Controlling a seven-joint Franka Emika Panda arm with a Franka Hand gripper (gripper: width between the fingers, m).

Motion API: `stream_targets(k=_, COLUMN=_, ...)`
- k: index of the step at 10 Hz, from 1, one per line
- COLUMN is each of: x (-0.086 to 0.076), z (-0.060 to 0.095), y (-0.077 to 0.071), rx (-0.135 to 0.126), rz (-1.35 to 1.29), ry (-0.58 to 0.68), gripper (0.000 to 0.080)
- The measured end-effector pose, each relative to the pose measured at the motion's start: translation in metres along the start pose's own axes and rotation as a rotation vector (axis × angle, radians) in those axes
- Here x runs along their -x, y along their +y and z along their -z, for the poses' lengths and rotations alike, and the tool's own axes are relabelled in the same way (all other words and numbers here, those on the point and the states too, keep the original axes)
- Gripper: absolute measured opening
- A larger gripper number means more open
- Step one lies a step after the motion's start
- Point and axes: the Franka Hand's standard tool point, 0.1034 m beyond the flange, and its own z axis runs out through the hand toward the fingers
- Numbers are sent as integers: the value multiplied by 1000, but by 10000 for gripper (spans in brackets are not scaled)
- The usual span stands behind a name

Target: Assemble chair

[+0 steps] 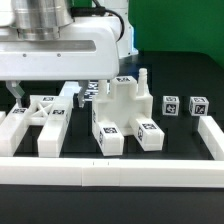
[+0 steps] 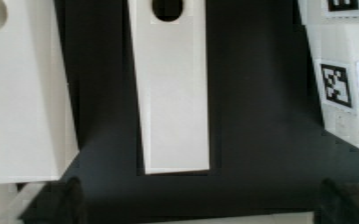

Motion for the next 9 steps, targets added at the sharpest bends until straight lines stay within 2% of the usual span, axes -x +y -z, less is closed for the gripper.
stream_targets(k=2, x=6, z=-21, y=-2, rx=7, rz=-4, ry=-22, gripper=649)
stream_targets(k=5, x=8, z=-39, y=8, rx=23, rz=-13, ry=-24, gripper=649)
stream_targets(k=9, x=8, z=-38, y=9, rx=23, rz=-13, ry=-24, gripper=649)
